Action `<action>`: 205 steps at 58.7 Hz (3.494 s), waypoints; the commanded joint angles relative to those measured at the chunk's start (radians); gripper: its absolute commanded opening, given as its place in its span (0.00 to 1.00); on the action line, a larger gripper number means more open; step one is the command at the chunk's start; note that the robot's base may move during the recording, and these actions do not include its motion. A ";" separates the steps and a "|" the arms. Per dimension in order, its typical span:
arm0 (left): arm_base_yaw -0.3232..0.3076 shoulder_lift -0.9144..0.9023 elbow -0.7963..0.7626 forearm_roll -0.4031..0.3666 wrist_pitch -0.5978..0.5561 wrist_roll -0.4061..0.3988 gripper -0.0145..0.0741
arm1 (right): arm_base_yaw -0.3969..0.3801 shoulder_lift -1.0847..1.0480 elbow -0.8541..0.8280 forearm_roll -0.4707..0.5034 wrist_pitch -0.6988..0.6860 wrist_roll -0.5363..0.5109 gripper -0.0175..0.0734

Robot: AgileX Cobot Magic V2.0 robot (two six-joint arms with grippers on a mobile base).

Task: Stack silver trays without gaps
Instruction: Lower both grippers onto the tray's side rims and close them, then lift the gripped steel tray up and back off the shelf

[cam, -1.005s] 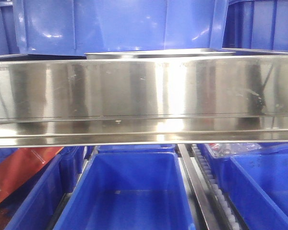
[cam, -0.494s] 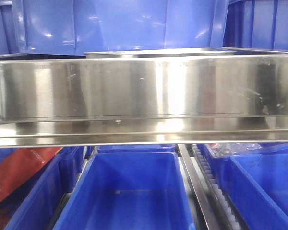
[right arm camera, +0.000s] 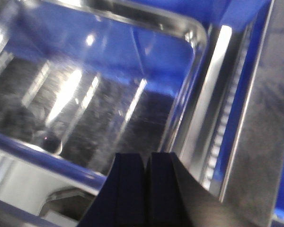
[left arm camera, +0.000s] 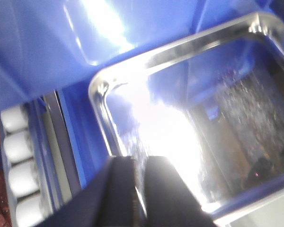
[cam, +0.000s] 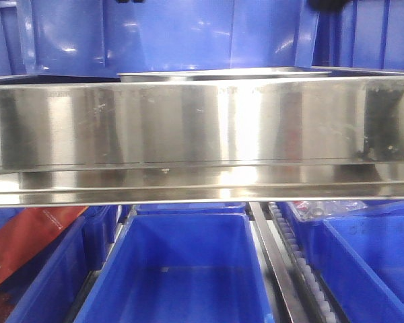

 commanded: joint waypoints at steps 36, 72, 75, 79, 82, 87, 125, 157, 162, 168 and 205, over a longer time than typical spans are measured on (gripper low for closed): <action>0.004 0.117 -0.018 0.009 0.043 -0.165 0.81 | 0.000 0.104 -0.011 -0.023 -0.133 -0.009 0.69; 0.004 0.154 -0.018 0.003 0.037 -0.183 0.81 | 0.000 0.177 -0.011 -0.023 -0.137 -0.009 0.60; 0.004 0.158 -0.018 0.003 0.037 -0.183 0.81 | 0.000 0.177 -0.011 -0.023 -0.139 -0.009 0.60; 0.004 0.172 -0.016 0.001 0.039 -0.185 0.81 | 0.000 0.177 -0.011 -0.025 -0.140 -0.007 0.60; 0.004 0.179 -0.016 0.001 0.041 -0.185 0.81 | 0.000 0.177 -0.011 -0.029 -0.141 0.004 0.60; 0.004 0.193 -0.016 -0.008 0.041 -0.187 0.81 | 0.000 0.177 -0.011 -0.029 -0.141 0.007 0.60; 0.004 0.213 -0.011 -0.038 0.041 -0.187 0.80 | 0.000 0.179 -0.011 -0.049 -0.134 0.007 0.40; 0.004 0.213 -0.012 -0.038 0.053 -0.191 0.16 | 0.000 0.179 -0.011 -0.049 -0.130 0.007 0.11; 0.004 0.207 -0.012 -0.036 0.065 -0.191 0.16 | 0.000 0.176 -0.011 -0.049 -0.121 0.007 0.11; 0.004 0.194 -0.012 -0.036 0.072 -0.191 0.16 | 0.000 0.165 -0.011 -0.049 -0.115 0.007 0.11; 0.004 0.057 -0.027 -0.022 0.082 -0.191 0.16 | 0.000 0.020 -0.011 -0.049 -0.117 0.007 0.11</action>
